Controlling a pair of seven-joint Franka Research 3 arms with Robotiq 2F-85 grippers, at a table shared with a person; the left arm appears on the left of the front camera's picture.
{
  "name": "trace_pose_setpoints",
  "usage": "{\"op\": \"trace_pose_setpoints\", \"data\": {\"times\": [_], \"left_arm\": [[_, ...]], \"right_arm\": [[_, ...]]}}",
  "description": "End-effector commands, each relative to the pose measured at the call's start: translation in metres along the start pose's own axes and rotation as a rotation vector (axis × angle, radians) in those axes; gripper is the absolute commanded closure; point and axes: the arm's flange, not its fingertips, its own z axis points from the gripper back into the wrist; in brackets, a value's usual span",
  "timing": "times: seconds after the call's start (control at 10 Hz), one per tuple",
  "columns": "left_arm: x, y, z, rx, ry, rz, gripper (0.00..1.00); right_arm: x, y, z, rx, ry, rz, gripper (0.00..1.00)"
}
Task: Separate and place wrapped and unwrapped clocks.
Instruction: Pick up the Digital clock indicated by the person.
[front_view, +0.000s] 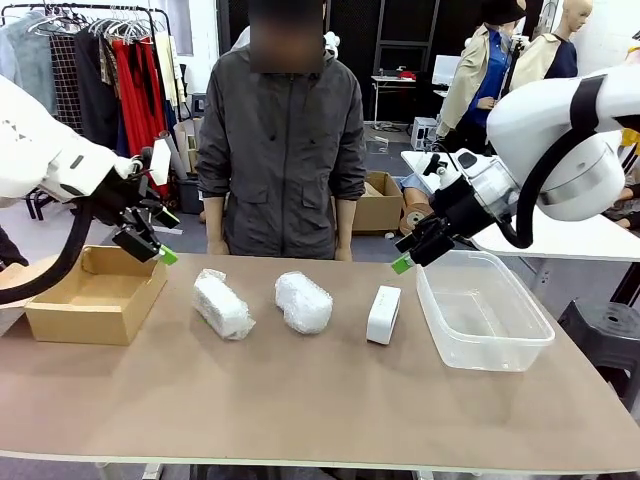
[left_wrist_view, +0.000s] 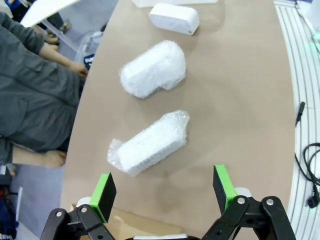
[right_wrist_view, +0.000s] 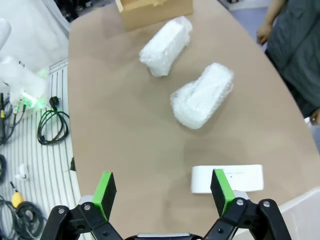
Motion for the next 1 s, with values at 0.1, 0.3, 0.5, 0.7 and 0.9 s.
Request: {"op": "trace_pose_setpoints", "data": {"times": [0.1, 0.3, 0.5, 0.7, 0.9], "left_arm": [[0.000, -0.004, 0.004, 0.000, 0.019, -0.007, 0.00], [0.000, -0.004, 0.004, 0.000, 0.019, -0.007, 0.00], [-0.002, 0.011, 0.000, -0.061, -0.006, -0.043, 0.00], [-0.010, 0.036, 0.001, -0.142, -0.067, -0.093, 0.00], [-0.019, 0.056, 0.001, -0.178, -0.120, -0.101, 0.00]], "right_arm": [[0.000, 0.000, 0.000, 0.000, 0.000, 0.000, 0.00], [0.000, 0.000, 0.000, 0.000, 0.000, 0.000, 0.00], [0.002, -0.014, -0.001, 0.010, -0.045, 0.062, 0.00], [0.005, -0.037, 0.008, 0.077, -0.115, 0.185, 0.00], [0.009, -0.052, 0.018, 0.088, -0.164, 0.255, 0.00]]}}
